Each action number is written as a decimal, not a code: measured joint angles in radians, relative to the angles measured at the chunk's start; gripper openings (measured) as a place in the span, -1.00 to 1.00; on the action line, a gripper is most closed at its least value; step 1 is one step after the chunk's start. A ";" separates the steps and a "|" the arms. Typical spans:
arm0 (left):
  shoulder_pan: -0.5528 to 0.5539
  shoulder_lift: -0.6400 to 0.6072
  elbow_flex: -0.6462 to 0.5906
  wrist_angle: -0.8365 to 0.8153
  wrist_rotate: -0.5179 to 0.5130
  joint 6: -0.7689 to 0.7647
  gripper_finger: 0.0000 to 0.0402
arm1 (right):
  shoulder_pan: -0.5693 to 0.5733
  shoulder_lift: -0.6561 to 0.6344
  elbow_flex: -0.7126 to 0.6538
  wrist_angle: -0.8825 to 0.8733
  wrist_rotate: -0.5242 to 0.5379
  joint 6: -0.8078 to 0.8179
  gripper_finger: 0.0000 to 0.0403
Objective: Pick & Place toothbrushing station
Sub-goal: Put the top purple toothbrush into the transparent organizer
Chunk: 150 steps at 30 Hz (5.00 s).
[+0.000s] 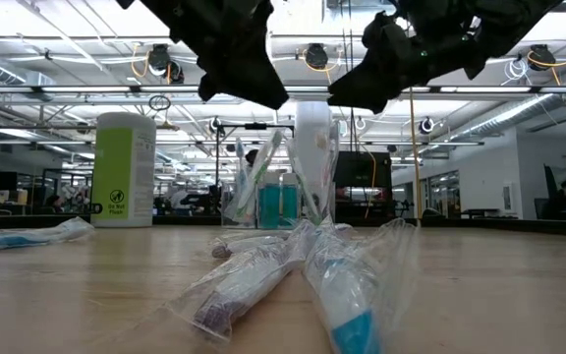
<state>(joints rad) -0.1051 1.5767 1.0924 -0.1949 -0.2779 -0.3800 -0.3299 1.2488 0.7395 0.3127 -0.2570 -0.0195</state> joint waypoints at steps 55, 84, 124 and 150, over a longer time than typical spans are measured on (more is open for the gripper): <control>-0.068 0.352 0.002 0.191 0.100 -0.252 -0.07 | 0.201 0.000 -0.001 -0.123 0.231 -0.072 -0.07; -0.074 0.424 0.003 0.220 0.093 -0.254 -0.46 | 0.201 0.001 -0.002 -0.116 0.234 -0.075 -0.13; -0.063 0.023 0.003 -0.029 -0.325 -0.076 -1.00 | 0.200 0.000 -0.002 -0.112 0.235 -0.072 -0.15; 0.016 -0.295 -0.327 0.426 -0.345 0.043 -1.00 | 0.200 0.000 -0.002 -0.097 0.235 -0.078 -0.15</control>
<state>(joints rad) -0.0893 1.2820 0.7654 0.2310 -0.6225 -0.3368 -0.1300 1.2491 0.7376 0.2153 -0.0223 -0.0978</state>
